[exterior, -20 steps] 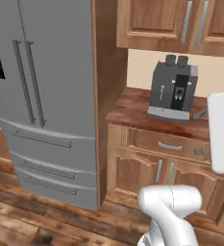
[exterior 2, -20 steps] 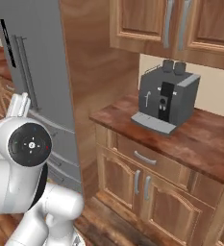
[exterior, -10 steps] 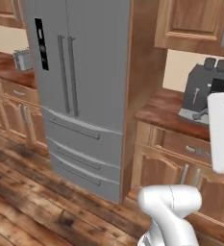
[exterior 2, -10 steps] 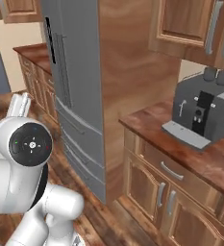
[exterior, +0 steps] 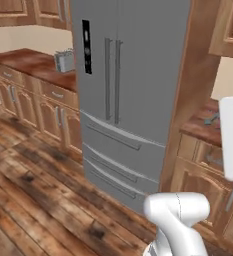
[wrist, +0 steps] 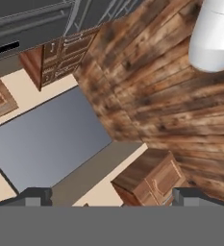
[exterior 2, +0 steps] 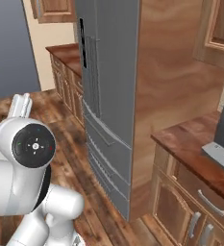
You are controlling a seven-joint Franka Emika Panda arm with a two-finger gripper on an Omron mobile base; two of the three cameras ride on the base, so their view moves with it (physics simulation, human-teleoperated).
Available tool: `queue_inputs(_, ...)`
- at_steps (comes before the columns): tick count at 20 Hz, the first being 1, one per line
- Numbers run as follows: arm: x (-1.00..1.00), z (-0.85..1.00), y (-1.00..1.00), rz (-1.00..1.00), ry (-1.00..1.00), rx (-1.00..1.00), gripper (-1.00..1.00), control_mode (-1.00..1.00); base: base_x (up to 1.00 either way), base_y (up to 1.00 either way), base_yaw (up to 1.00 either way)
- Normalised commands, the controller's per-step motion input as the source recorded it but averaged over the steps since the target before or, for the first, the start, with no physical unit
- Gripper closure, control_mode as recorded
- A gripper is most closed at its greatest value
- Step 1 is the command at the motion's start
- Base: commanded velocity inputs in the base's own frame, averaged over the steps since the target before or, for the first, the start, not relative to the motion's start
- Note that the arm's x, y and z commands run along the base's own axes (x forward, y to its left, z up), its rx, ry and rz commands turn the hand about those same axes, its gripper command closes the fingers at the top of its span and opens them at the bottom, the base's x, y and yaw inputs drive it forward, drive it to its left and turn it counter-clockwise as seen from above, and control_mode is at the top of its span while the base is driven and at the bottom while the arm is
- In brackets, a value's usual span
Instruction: Close all open cabinet doors.
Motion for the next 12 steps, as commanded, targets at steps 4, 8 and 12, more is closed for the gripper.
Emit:
queue_inputs(4, 0.00, 0.00, 0.00, 0.00, 0.00, 0.00, -1.00, 1.00, 0.97, 0.64, 0.23)
queue_inputs(8, 0.00, 0.00, 0.00, 0.00, 0.00, 0.00, -1.00, 1.00, 1.00, 0.79, 0.19)
queue_inputs(12, 0.00, 0.00, 0.00, 0.00, 0.00, 0.00, -1.00, 1.00, 1.00, 0.88, 0.17)
